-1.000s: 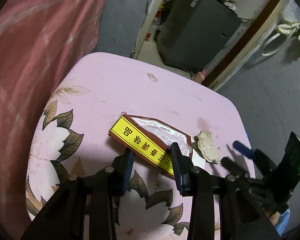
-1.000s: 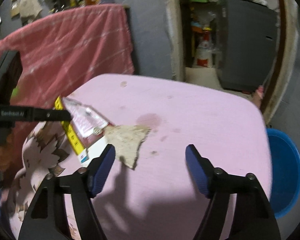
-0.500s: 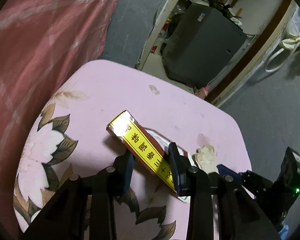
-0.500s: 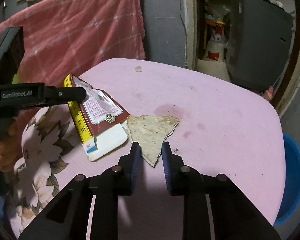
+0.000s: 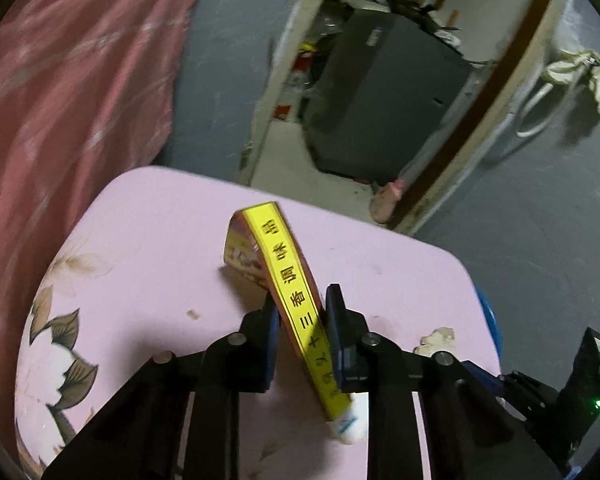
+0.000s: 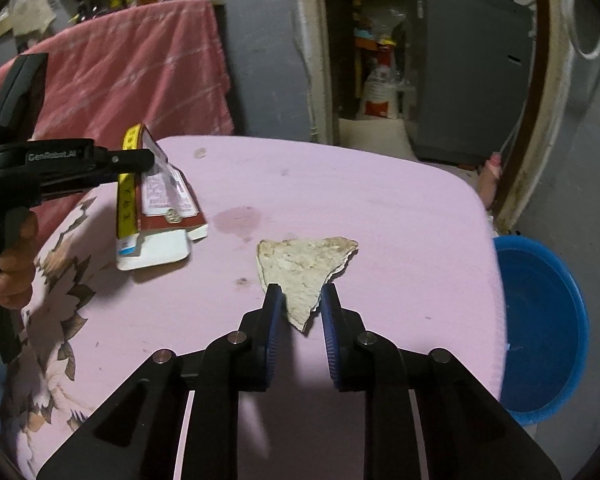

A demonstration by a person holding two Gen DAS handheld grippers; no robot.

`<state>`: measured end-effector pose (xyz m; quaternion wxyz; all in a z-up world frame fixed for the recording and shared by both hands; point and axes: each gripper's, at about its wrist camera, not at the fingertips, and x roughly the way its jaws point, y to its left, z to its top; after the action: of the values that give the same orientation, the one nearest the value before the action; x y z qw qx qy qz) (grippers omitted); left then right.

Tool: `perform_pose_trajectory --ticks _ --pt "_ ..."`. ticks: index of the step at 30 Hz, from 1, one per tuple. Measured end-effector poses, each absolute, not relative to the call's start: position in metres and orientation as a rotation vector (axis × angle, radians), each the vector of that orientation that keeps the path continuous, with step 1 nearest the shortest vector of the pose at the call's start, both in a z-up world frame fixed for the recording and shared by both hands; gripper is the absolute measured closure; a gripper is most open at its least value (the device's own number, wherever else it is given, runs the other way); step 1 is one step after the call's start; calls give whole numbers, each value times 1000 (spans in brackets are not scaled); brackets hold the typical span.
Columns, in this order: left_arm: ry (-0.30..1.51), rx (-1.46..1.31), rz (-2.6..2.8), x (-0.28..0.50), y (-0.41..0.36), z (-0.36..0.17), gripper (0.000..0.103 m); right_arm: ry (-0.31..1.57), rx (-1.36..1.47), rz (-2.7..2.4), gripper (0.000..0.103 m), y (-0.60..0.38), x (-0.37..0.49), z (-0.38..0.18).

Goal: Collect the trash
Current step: 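Lift the yellow box with the left gripper while the right gripper lifts the flatbread scrap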

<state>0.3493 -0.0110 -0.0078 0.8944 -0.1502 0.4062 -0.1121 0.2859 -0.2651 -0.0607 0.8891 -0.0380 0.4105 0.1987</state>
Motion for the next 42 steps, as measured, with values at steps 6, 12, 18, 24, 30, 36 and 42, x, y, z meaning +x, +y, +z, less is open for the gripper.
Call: perform_pose_trajectory --ticks 6,12,18,24,30,36,42 --pt "858 -333 -302 352 -18 5 93 826 -33 410 91 -278 284 -55" --pt "842 -318 -318 330 -21 15 94 838 -3 426 85 -275 289 -57" --pt "858 -372 -395 304 -15 26 94 824 30 414 53 -271 292 -53" --pt "986 -425 -410 311 -5 3 93 865 24 419 52 -262 303 -59" --pt "1026 -442 -414 327 8 -9 90 915 -14 417 51 -253 312 -65" --pt "1021 -380 -374 331 7 -18 84 932 -74 401 46 -242 314 -66" --pt "987 -334 -337 316 0 -24 81 943 -165 375 37 -227 312 -69"
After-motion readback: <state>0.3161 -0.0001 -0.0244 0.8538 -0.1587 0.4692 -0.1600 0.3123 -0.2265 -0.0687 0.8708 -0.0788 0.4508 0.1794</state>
